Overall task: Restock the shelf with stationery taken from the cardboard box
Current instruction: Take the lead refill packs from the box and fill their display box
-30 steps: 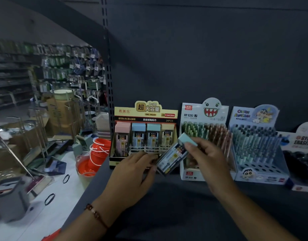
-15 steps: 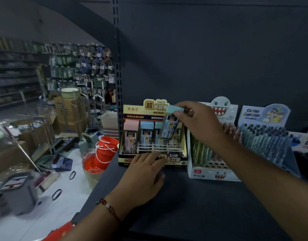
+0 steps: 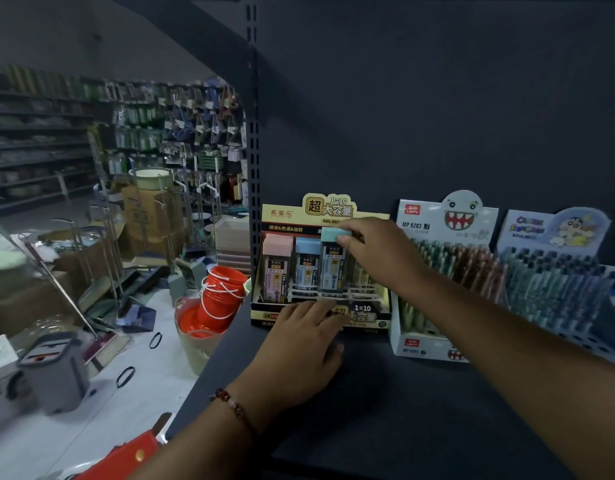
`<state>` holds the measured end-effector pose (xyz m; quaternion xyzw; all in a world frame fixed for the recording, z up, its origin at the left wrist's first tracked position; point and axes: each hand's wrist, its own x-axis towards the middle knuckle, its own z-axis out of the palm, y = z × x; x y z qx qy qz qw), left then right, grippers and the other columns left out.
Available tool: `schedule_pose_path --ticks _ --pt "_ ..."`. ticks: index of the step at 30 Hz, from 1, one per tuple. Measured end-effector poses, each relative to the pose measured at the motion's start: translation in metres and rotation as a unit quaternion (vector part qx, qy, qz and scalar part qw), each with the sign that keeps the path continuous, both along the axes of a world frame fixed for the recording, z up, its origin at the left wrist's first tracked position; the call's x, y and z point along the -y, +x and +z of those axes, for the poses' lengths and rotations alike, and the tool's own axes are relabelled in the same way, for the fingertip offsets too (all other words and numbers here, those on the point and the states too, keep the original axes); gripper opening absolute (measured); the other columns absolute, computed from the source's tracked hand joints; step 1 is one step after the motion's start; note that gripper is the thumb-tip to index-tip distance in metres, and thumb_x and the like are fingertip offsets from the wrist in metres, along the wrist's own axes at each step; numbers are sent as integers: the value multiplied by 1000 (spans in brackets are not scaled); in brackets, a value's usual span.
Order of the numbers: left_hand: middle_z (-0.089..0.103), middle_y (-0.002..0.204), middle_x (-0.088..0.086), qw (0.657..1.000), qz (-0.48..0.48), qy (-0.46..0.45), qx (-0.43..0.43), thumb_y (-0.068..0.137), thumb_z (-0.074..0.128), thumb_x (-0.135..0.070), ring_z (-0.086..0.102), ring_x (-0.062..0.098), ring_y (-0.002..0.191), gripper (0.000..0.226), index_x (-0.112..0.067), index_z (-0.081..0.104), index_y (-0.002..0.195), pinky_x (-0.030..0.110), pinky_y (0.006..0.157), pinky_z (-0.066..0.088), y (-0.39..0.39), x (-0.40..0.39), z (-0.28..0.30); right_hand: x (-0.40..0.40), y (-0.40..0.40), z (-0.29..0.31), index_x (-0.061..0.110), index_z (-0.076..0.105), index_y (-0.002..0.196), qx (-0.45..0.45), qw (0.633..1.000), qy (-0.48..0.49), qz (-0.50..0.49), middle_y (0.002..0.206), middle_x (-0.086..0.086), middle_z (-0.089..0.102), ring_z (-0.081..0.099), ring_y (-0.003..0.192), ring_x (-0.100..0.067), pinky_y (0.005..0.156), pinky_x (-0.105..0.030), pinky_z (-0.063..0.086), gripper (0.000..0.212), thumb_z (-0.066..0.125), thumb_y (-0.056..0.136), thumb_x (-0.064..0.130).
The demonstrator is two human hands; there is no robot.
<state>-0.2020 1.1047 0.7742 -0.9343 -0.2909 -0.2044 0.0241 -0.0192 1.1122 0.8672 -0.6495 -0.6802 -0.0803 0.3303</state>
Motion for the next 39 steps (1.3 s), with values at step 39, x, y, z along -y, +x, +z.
schedule_pose_path --ticks 39 --pt "26 154 -8 1000 1 -2 7 99 38 -42 23 14 141 48 -34 36 145 35 115 16 1 -3 -3 -3 -2 -24 18 62 108 83 994 -2 -65 109 3 58 59 90 -16 78 -39 53 16 58 94 13"
